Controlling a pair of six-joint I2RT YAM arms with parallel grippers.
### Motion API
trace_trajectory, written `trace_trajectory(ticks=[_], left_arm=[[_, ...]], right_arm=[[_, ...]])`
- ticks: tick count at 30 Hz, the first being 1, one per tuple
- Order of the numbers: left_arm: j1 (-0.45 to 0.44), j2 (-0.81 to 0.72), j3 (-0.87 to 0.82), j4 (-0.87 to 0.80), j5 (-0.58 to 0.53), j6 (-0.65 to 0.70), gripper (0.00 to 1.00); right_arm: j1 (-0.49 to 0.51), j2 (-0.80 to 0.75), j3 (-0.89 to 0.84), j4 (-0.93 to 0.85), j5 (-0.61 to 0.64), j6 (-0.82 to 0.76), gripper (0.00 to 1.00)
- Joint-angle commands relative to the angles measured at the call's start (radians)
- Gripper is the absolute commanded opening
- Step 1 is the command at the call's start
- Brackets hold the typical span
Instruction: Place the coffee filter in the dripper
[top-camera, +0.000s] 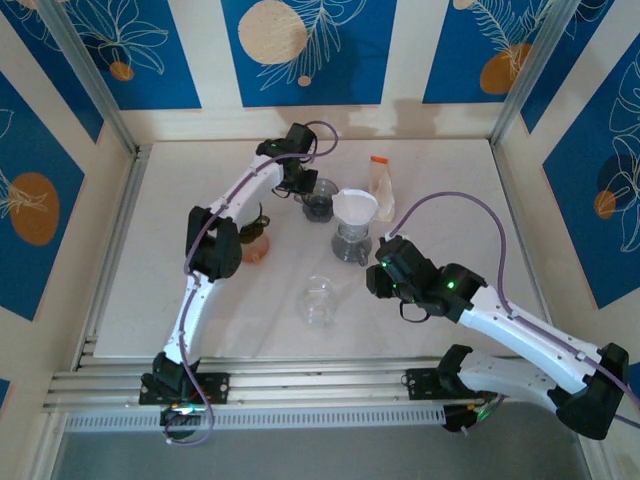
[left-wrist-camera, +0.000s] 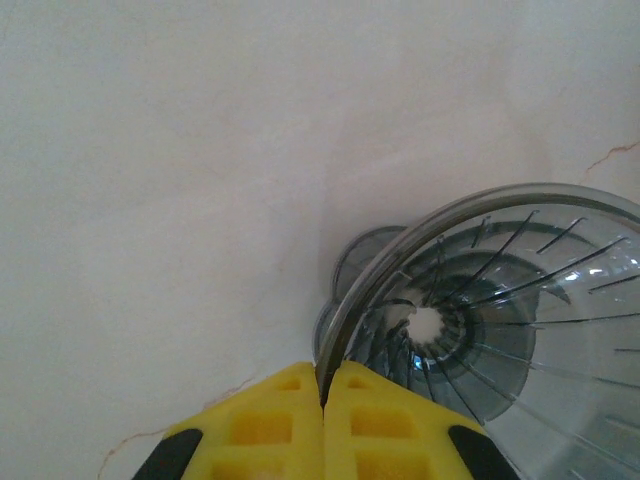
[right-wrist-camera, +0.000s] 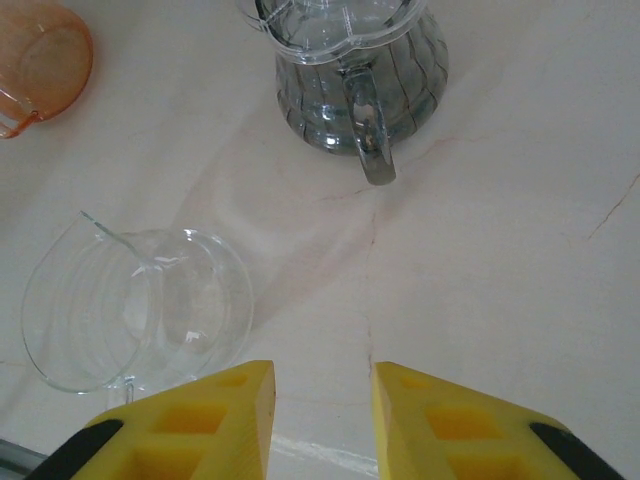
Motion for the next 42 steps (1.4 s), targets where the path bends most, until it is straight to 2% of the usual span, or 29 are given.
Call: trace_trajectory(ticks=[1, 16, 27, 35, 42], left_arm=[[0.004, -0.060, 0.023, 0.032, 0.023, -0.042, 0.00], [0.070, -0.203, 0.025, 0.050, 0.094, -0.099, 0.00], [0.087, -0.414, -0.011, 0.014, 0.129, -0.076, 0.00], [0.087, -0.715, -0.345, 0.139, 0.223, -0.107, 0.00], [0.080, -0.997, -0.693, 0.202, 0.365, -0.171, 0.00]], right_arm=[[-0.007, -0.024, -0.011, -0.019, 0.011, 0.010, 0.32], [-0.012, -0.061, -0.016, -0.031, 0.025, 0.016, 0.32], [-0.016, -0.068, -0.013, -0.029, 0.038, 0.012, 0.32], [-0.019, -0.077, -0.016, -0.024, 0.041, 0.013, 0.32], [-0.021, -0.074, -0.014, -0.028, 0.041, 0.006, 0.32]])
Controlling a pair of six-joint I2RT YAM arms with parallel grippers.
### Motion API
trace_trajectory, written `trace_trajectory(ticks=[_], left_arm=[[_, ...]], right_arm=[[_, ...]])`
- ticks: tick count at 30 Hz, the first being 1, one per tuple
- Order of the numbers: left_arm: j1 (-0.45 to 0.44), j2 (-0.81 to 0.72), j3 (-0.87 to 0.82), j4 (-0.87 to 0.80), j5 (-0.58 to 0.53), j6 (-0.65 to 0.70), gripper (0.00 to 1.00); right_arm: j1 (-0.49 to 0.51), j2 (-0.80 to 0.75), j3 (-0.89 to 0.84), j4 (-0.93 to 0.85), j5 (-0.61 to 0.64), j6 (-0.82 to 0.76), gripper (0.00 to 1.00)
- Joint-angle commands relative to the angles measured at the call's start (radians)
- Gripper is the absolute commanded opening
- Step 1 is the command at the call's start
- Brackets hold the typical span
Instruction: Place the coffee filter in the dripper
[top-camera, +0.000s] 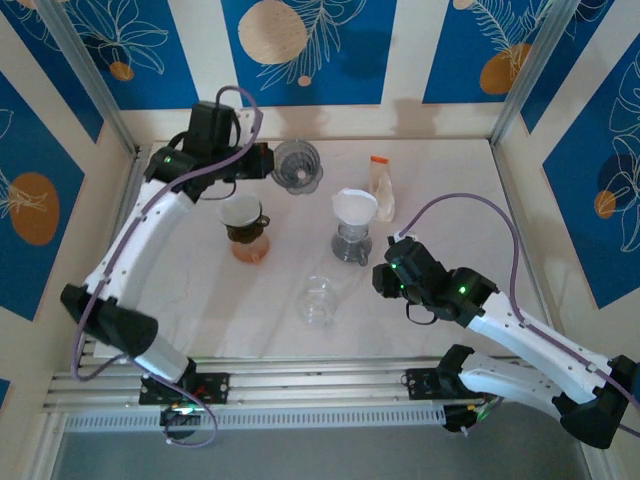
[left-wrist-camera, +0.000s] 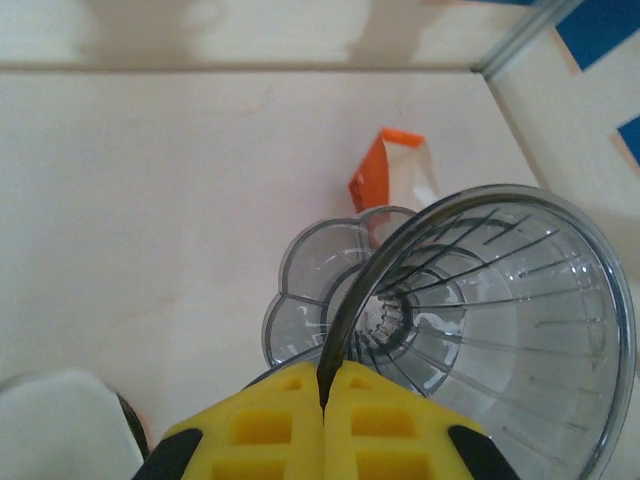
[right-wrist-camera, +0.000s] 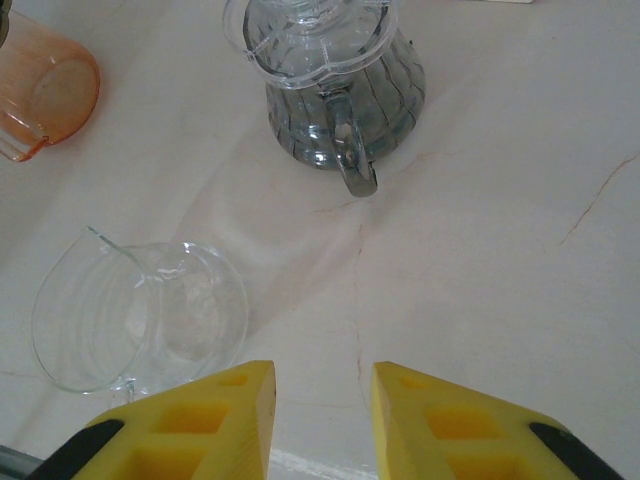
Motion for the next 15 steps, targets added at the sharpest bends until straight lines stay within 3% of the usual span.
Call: trace_trajectory(ticks=[1, 9, 15], left_arm=[[-0.003, -0.111, -0.123, 0.037, 0.103, -0.040, 0.00], [-0.125, -0.304, -0.409, -0.015, 0.061, -0.065, 0.00], [-0.262, -0.303, -0.544, 0.061, 0.040, -0.128, 0.00]], right_arm=[[-0.005, -0.013, -0.010, -0.008, 0.024, 0.004, 0.32], [-0.007, -0.011, -0.016, -0.019, 0.025, 0.005, 0.32], [-0.008, -0.010, -0.023, -0.026, 0.024, 0.016, 0.32]])
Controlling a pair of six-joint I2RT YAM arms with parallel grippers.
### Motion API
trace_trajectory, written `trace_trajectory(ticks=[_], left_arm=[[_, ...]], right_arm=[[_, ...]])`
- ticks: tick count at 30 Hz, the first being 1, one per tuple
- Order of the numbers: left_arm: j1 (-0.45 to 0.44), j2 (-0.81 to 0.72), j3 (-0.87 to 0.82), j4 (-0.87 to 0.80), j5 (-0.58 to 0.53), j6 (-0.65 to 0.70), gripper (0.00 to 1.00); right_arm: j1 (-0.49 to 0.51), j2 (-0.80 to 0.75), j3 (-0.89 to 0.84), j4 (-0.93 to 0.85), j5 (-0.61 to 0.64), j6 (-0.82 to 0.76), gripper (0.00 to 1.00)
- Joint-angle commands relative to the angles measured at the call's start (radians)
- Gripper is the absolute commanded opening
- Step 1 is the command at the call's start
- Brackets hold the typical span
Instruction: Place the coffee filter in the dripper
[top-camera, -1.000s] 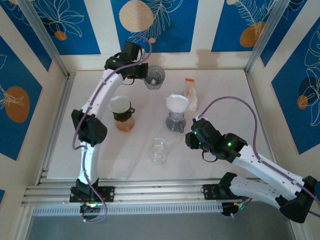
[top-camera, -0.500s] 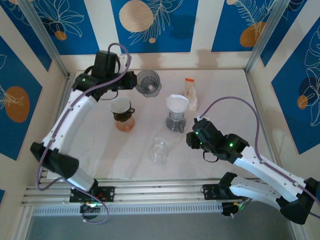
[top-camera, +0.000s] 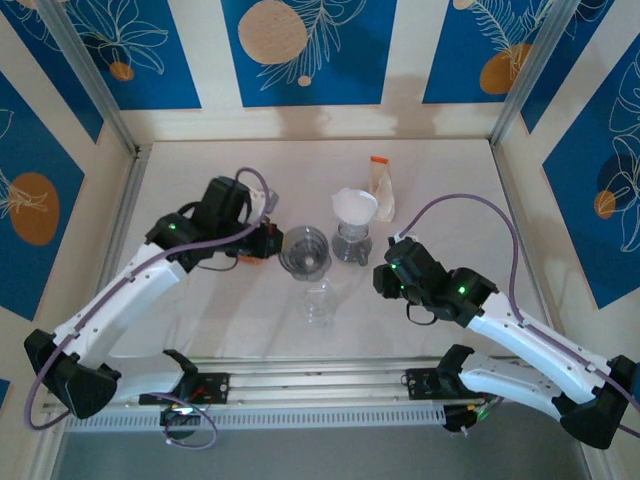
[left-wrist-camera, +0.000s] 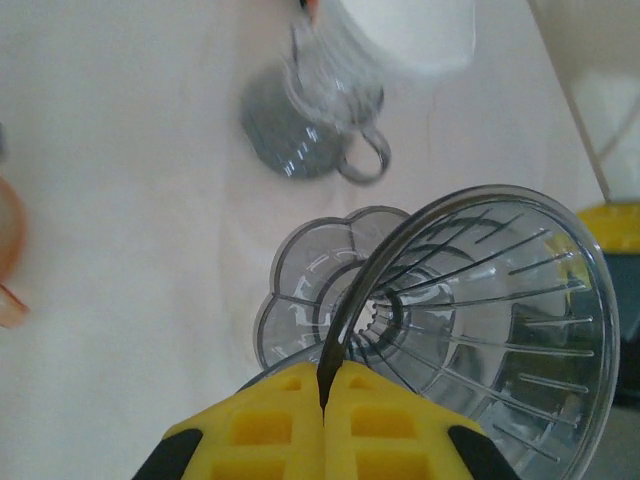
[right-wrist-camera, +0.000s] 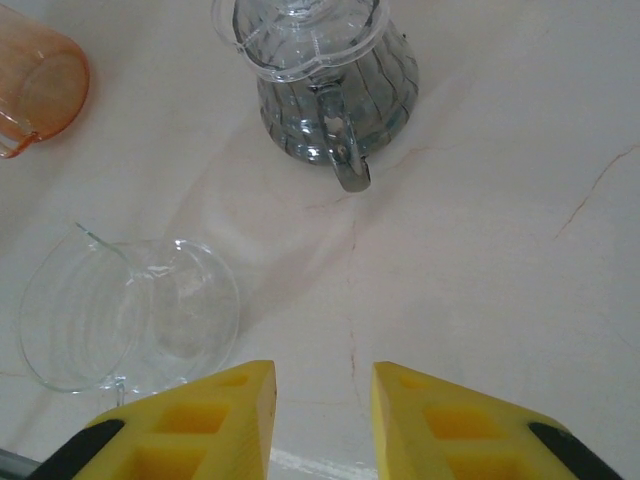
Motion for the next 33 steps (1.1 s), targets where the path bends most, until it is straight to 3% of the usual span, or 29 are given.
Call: trace_trajectory(ticks=[1, 9, 33], left_arm=[[-0.038, 0.009, -0.051, 0.070, 0.008, -0.058, 0.00], [-0.082, 0.063, -0.099, 0.113, 0.032, -0.081, 0.00], [-0.082, 0.095, -0.091, 0.045, 0.038, -0.053, 0.00]], right_arm=[[-0.005, -0.010, -0.013, -0.021, 0.021, 0.017, 0.31], [-0.005, -0.024, -0.011, -0.040, 0.034, 0.016, 0.31], [-0.011, -0.035, -0.027, -0.041, 0.031, 0.022, 0.32]])
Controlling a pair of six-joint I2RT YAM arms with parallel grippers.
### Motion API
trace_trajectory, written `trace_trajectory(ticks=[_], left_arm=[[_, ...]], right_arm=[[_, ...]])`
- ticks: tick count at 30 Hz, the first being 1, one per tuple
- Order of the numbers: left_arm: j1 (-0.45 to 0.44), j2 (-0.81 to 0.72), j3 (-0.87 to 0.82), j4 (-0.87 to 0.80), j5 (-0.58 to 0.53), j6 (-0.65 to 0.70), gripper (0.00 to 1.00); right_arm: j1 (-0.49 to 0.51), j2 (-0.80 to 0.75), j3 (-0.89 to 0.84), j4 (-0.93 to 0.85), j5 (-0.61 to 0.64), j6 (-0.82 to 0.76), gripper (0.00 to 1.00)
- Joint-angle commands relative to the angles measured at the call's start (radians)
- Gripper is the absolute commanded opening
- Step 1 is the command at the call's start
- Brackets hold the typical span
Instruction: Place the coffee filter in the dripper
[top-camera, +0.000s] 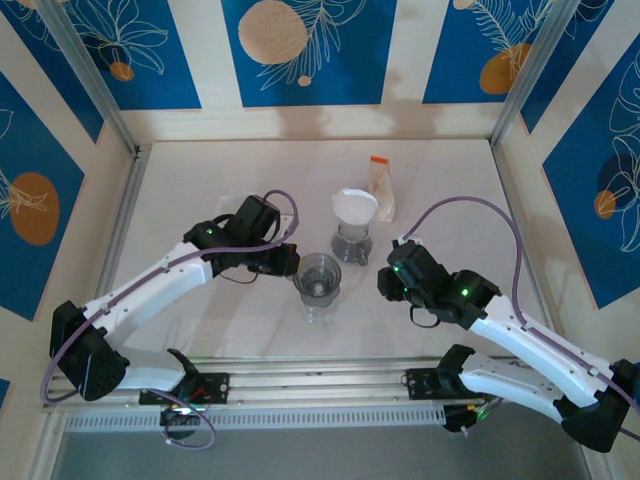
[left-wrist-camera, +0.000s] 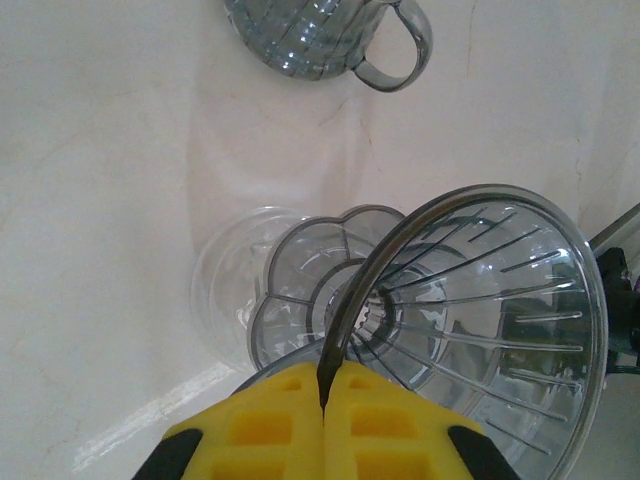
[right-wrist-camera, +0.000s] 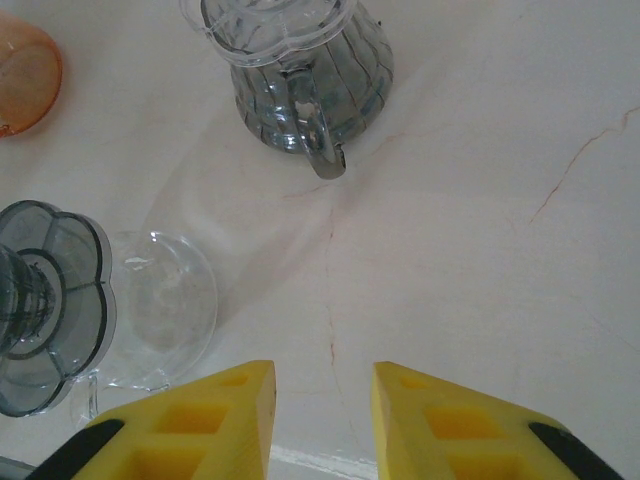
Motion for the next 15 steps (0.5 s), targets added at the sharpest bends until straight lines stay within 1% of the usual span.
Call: trace_trajectory(ticks=[1, 11, 14, 15], left_arm=[[-0.008, -0.005, 0.005, -0.022, 0.029, 0.015, 0.00], [-0.009, -0.002, -0.003, -0.023, 0.041, 0.018, 0.00], [-0.009, 0.002, -0.006, -0.019, 0.049, 0.016, 0.04], [-0.008, 0.001, -0.005, -0.018, 0.048, 0.015, 0.08]], right_arm=[[-0.005, -0.011, -0.013, -0.009, 0.018, 0.015, 0.32], [-0.008, -0.011, -0.017, -0.008, 0.014, 0.016, 0.32], [-0.007, -0.009, -0.018, -0.005, 0.012, 0.018, 0.32], [-0.008, -0.009, -0.018, -0.004, 0.013, 0.019, 0.32]])
